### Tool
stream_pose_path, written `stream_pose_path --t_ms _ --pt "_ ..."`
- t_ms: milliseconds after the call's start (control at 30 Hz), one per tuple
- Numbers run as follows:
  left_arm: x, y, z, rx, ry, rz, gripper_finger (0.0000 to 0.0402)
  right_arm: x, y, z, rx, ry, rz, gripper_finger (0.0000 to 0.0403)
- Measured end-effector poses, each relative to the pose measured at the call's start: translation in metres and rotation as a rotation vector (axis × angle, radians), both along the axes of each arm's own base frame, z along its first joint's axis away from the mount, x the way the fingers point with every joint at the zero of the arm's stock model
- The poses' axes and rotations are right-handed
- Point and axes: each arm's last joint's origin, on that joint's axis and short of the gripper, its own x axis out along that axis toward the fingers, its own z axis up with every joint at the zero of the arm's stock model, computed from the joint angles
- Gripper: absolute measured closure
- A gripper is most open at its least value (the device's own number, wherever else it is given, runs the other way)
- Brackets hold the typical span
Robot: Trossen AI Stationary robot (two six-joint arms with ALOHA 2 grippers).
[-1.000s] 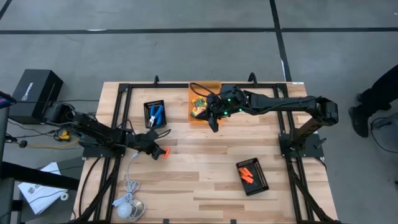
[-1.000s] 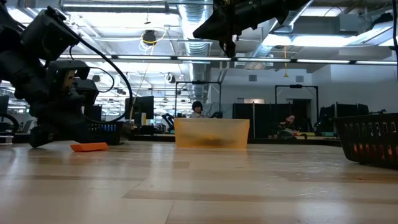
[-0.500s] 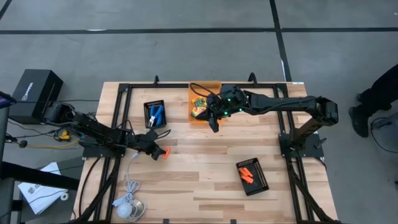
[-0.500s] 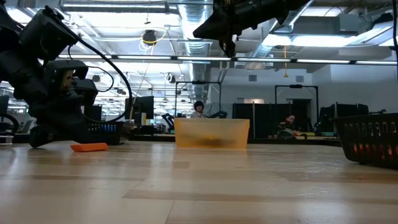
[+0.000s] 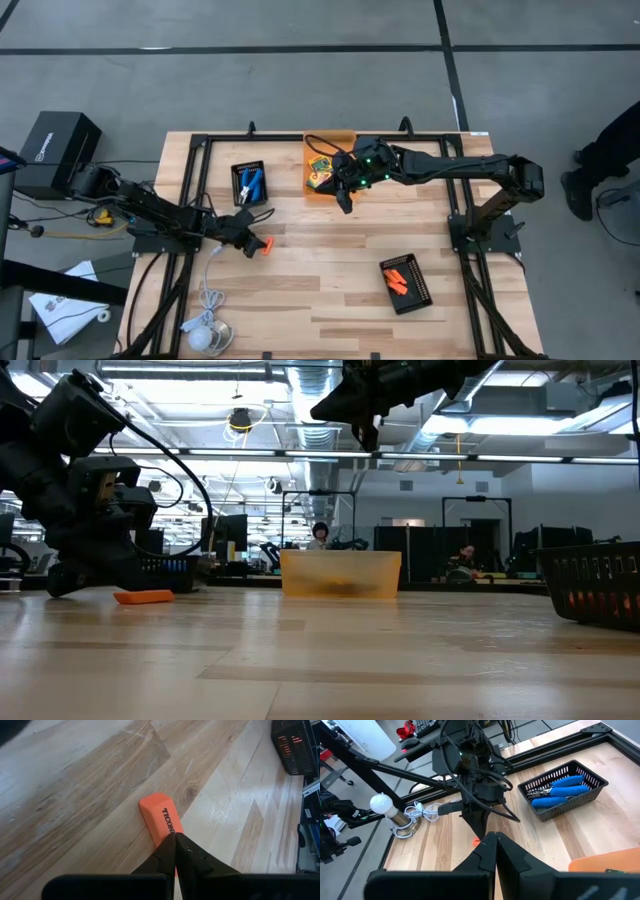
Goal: Pick & Place School Supplies
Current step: Put the orange eraser into the bottom black bin
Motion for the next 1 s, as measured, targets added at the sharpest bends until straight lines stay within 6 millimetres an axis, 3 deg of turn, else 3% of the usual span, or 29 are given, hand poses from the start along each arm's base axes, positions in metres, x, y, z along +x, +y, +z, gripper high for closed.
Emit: stream_pose_path --t_ms 1000 --pt "0.0003 0.0038 0.0002 -0.039 0.004 0.032 0.0401 -0.0005 -0.0024 0.0000 0.004 0.001 -0.007 0.0403"
